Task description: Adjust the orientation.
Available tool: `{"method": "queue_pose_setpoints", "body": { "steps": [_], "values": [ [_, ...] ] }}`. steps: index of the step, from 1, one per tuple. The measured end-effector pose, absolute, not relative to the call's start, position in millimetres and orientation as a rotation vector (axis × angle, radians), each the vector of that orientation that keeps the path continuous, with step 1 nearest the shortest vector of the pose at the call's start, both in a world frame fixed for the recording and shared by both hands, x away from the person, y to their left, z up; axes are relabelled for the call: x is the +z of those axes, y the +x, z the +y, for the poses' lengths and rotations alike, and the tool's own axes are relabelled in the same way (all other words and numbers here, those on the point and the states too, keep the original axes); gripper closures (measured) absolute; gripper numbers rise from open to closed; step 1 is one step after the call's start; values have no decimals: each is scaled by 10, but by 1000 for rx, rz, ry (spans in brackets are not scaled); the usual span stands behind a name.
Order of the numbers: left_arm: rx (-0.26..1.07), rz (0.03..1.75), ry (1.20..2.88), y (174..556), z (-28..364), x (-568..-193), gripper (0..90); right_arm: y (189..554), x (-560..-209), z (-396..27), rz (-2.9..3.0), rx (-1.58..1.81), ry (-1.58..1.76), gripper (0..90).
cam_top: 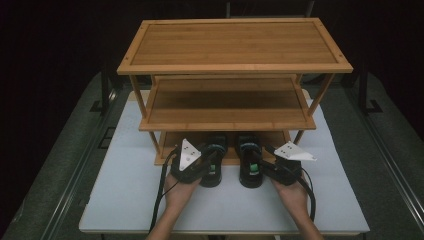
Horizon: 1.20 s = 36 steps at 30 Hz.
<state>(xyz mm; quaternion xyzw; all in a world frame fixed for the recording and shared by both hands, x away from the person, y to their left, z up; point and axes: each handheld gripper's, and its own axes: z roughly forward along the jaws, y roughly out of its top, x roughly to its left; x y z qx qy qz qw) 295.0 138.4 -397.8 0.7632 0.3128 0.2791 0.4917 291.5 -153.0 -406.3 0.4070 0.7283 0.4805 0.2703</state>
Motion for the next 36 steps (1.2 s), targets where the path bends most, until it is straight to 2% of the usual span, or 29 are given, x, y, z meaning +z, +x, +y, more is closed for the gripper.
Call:
{"method": "queue_pose_setpoints", "body": {
  "steps": [5,6,10,12,16,18,24,36],
  "values": [
    [643,732,1847,2860,1424,-3926,480,2810,-3998,-1612,1990,1359,1065,442],
    [630,729,1846,2814,1460,-3911,465,2750,-3970,-1657,2010,1389,1049,402],
    [597,718,1838,2740,1540,-3898,436,2647,-3946,-1720,2049,1410,1015,349],
    [586,709,1841,2697,1578,-3894,391,2539,-3943,-1785,2066,1443,999,309],
    [554,691,1856,2603,1627,-3904,363,2470,-3955,-1821,2088,1440,988,287],
    [576,695,1861,2535,1649,-3921,293,2412,-3991,-1836,2108,1437,994,269],
    [564,709,1904,2504,1681,-4019,204,2370,-4110,-1797,2176,1399,1002,237],
    [495,754,2034,2620,1647,-4322,187,2518,-4375,-1639,2306,1244,1068,202]
  ]
}}
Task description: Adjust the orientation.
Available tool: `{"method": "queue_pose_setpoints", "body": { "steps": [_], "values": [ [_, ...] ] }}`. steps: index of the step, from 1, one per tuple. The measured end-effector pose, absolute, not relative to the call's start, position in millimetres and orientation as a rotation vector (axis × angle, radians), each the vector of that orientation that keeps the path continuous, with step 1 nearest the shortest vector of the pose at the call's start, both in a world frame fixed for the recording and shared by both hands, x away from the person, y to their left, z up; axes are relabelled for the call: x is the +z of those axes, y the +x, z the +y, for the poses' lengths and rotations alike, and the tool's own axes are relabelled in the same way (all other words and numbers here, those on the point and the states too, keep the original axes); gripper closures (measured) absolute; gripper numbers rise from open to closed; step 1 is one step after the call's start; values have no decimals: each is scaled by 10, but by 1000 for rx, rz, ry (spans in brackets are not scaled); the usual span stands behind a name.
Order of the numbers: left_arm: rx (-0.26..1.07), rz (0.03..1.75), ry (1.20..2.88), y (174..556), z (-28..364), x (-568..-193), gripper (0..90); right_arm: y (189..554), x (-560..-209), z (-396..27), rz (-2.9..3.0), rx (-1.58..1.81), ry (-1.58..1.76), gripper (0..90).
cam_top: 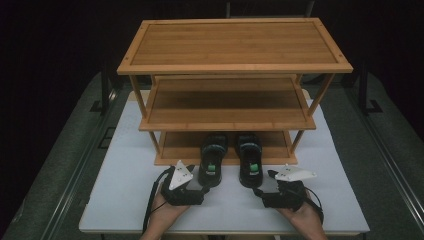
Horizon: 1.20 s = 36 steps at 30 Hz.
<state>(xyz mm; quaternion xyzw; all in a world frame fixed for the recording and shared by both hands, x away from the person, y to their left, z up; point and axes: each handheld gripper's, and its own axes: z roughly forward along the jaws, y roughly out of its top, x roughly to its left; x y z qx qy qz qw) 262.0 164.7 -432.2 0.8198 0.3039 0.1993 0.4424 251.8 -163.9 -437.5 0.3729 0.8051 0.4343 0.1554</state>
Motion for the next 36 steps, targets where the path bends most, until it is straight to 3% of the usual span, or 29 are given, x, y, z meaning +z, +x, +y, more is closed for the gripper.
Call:
{"method": "queue_pose_setpoints", "body": {
  "steps": [9,16,36],
  "values": [
    [471,773,2097,2698,1582,-4408,208,2604,-4438,-1580,2347,1173,1077,196],
    [443,775,2144,2753,1532,-4445,276,2653,-4484,-1527,2377,1099,1079,310],
    [445,775,2098,2914,1420,-4300,315,2796,-4263,-1527,2375,1186,1022,358]
  ]
}}
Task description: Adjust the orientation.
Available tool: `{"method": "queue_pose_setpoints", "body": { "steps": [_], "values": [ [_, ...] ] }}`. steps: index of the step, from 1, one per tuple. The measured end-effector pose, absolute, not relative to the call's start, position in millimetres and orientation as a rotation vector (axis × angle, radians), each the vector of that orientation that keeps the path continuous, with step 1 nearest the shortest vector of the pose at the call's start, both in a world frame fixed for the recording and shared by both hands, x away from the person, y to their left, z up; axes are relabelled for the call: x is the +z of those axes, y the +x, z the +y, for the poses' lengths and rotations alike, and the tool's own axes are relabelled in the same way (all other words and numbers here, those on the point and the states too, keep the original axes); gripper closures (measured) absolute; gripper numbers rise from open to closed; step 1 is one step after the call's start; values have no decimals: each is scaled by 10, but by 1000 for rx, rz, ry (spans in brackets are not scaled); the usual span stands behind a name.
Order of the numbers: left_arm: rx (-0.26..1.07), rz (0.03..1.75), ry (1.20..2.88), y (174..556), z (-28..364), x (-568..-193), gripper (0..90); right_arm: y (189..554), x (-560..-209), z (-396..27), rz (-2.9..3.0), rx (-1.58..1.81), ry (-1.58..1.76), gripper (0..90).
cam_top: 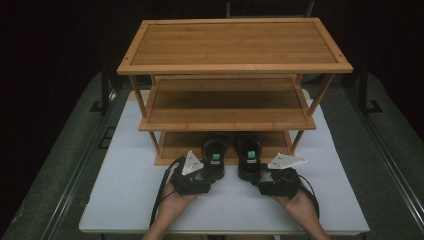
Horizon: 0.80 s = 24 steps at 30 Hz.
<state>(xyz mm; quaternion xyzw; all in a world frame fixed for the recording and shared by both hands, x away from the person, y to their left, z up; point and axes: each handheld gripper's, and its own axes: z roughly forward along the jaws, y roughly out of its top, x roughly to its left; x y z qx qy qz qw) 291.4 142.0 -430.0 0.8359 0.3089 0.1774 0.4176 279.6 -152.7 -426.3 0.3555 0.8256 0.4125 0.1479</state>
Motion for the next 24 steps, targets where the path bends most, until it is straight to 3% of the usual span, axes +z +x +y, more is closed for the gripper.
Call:
{"method": "queue_pose_setpoints", "body": {
  "steps": [24],
  "values": [
    [509,782,2076,3128,1254,-4354,317,3016,-4357,-1388,2321,1184,1047,378]
  ]
}}
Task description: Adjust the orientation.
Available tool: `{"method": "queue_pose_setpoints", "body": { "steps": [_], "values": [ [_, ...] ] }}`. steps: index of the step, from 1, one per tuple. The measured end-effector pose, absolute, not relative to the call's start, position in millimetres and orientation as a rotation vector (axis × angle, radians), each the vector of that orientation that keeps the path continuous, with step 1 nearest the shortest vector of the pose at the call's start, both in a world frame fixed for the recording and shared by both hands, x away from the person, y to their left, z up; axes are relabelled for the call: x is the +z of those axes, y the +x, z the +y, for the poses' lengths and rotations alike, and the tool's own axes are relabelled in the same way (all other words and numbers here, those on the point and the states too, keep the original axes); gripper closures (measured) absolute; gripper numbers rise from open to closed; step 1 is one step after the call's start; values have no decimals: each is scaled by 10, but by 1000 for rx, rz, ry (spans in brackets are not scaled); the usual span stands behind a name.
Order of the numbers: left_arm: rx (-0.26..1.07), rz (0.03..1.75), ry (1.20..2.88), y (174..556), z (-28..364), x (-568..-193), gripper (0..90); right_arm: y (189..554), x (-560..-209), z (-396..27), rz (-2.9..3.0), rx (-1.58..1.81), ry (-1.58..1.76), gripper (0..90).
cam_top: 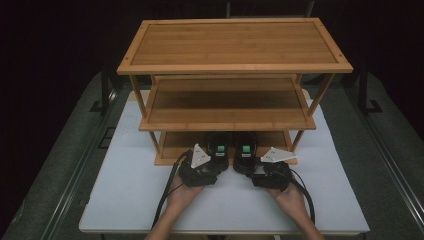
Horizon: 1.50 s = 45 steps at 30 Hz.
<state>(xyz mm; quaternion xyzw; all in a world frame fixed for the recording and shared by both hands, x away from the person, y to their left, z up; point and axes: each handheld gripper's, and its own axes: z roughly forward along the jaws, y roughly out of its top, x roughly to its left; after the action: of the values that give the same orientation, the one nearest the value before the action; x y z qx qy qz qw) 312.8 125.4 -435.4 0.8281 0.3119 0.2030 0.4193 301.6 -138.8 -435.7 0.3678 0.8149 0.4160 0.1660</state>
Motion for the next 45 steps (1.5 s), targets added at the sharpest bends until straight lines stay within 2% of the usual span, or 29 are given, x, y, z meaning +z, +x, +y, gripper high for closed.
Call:
{"method": "queue_pose_setpoints", "body": {
  "steps": [15,16,18,20,21,22,23,24,25,26,31,45],
  "values": [
    [475,812,2073,3086,1251,-4344,326,2952,-4380,-1345,2228,1202,1108,378],
    [478,810,2062,3026,1259,-4338,340,2898,-4374,-1331,2207,1180,1112,417],
    [477,813,2063,3004,1267,-4335,377,2880,-4374,-1328,2201,1184,1116,434],
    [479,818,2051,2933,1293,-4337,451,2811,-4367,-1313,2190,1173,1117,553],
    [479,818,2051,2933,1293,-4337,496,2811,-4367,-1313,2190,1173,1117,553],
    [476,819,2045,2910,1303,-4337,496,2788,-4362,-1312,2182,1179,1115,585],
    [472,809,2044,2881,1314,-4336,540,2760,-4357,-1307,2167,1177,1117,645],
    [480,797,2041,2843,1315,-4336,657,2714,-4350,-1298,2161,1185,1102,752],
    [480,797,2041,2843,1315,-4336,683,2714,-4350,-1298,2161,1185,1102,752],
    [463,785,2050,2827,1311,-4338,738,2670,-4347,-1277,2158,1181,1090,836],
    [472,782,2067,2831,1274,-4349,821,2667,-4365,-1241,2179,1149,1096,893],
    [479,814,2059,2907,1188,-4385,826,2735,-4411,-1149,2172,1110,1110,896]
  ]
}}
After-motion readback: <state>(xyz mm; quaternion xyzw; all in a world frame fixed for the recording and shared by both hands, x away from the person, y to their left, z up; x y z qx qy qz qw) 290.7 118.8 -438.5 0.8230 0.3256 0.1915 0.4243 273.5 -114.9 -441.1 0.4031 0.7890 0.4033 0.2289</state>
